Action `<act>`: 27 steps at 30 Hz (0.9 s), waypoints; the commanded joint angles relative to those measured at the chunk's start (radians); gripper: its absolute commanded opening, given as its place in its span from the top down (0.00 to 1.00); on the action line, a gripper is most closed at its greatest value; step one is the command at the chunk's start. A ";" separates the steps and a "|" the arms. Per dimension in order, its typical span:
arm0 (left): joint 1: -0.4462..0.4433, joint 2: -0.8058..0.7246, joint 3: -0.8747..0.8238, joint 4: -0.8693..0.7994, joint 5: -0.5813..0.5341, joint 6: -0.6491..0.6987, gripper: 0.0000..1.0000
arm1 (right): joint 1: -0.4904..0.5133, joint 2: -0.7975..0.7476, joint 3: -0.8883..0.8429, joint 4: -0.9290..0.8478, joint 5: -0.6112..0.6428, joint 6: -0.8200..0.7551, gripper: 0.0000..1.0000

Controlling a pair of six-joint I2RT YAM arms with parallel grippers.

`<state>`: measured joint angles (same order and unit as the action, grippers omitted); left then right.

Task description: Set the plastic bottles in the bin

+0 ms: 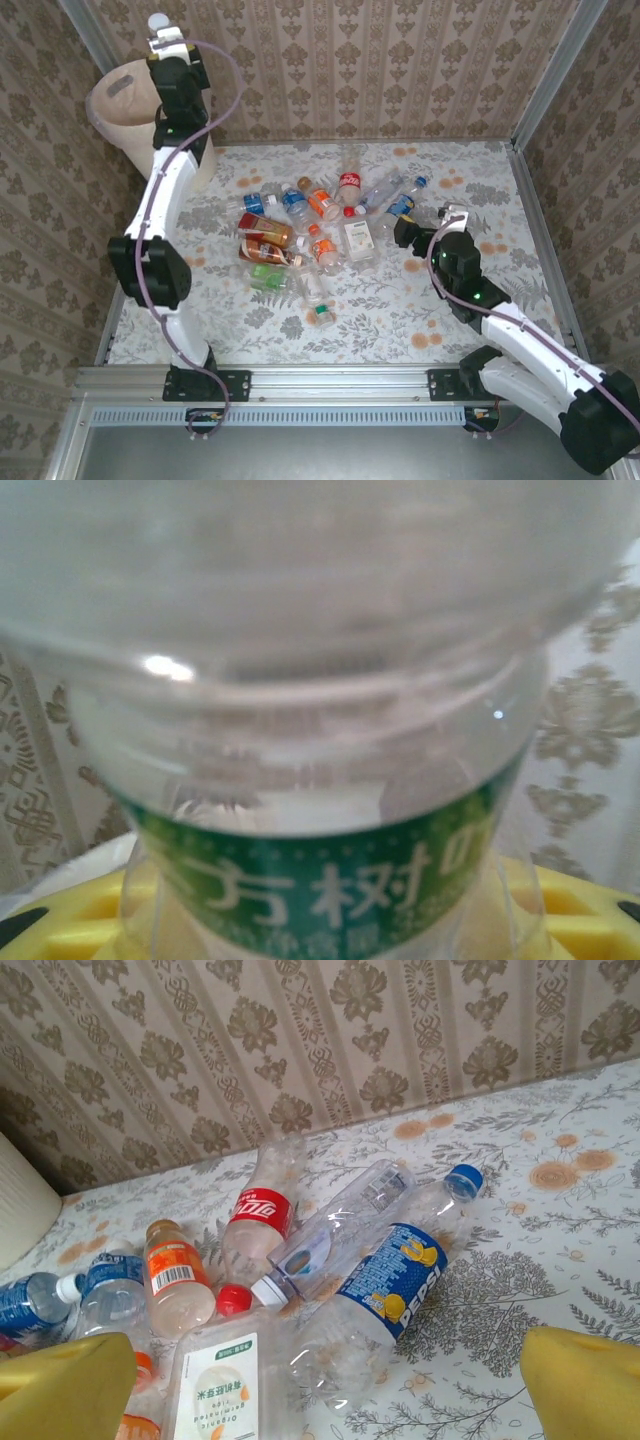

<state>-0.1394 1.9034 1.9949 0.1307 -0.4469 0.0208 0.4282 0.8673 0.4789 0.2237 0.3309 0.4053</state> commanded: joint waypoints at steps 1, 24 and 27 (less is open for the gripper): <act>0.037 0.089 0.153 -0.166 -0.054 0.040 0.44 | -0.016 -0.039 -0.028 -0.041 0.030 0.035 0.00; 0.239 0.363 0.573 -0.693 0.377 -0.323 0.49 | -0.060 -0.128 -0.044 -0.115 0.070 0.065 0.00; 0.235 0.348 0.570 -0.729 0.412 -0.346 0.49 | -0.062 -0.127 -0.048 -0.115 0.073 0.070 0.00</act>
<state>0.0910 2.2581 2.5278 -0.5335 -0.1066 -0.2665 0.3725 0.7399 0.4465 0.1059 0.3687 0.4541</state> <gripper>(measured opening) 0.555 0.996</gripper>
